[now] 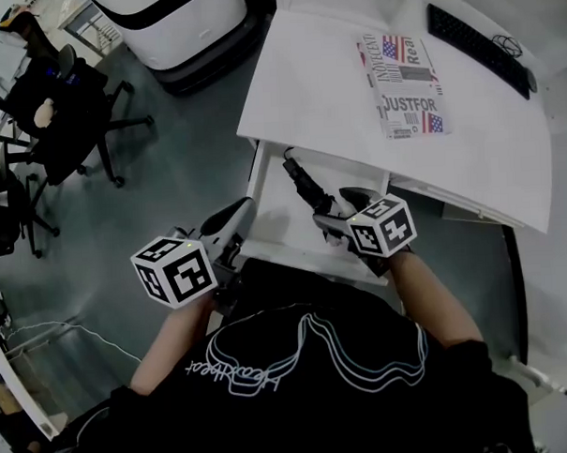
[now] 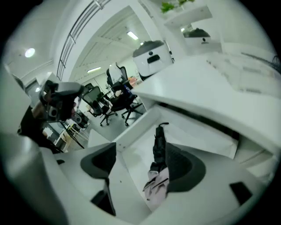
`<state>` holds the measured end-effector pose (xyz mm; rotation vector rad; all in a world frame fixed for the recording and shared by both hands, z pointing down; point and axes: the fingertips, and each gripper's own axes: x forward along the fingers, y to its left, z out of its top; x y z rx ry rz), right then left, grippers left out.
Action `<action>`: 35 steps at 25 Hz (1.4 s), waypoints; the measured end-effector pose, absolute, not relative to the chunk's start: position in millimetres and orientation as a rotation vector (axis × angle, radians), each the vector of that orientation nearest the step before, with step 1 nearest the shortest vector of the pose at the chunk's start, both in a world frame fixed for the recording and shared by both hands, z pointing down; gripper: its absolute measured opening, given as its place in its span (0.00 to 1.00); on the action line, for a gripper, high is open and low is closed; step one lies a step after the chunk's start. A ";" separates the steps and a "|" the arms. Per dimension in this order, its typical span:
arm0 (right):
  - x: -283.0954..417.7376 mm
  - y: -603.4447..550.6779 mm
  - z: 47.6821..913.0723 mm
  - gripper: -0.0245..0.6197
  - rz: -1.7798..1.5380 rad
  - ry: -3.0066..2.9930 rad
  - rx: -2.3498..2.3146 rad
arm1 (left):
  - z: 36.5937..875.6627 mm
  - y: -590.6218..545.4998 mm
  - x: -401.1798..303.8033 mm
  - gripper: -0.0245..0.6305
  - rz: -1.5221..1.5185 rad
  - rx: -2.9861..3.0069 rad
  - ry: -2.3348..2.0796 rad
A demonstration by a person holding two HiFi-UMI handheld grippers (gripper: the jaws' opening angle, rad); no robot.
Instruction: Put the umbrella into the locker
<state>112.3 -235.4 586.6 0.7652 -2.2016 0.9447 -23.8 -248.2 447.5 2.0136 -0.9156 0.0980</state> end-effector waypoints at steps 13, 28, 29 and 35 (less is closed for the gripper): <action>119.7 -255.7 385.4 0.04 0.584 -2.624 1.004 | 347.9 -248.0 -2.3 0.04 0.053 2.319 -0.852; 126.7 -236.5 270.0 0.04 0.404 -2.924 1.129 | 265.4 -238.2 18.1 0.04 -0.120 2.582 -0.726; 127.8 -236.8 270.2 0.04 0.417 -2.930 1.139 | 264.4 -238.3 18.3 0.04 -0.129 2.589 -0.718; 125.3 -237.8 275.5 0.04 0.472 -2.946 1.179 | 267.1 -239.1 20.4 0.04 -0.125 2.607 -0.685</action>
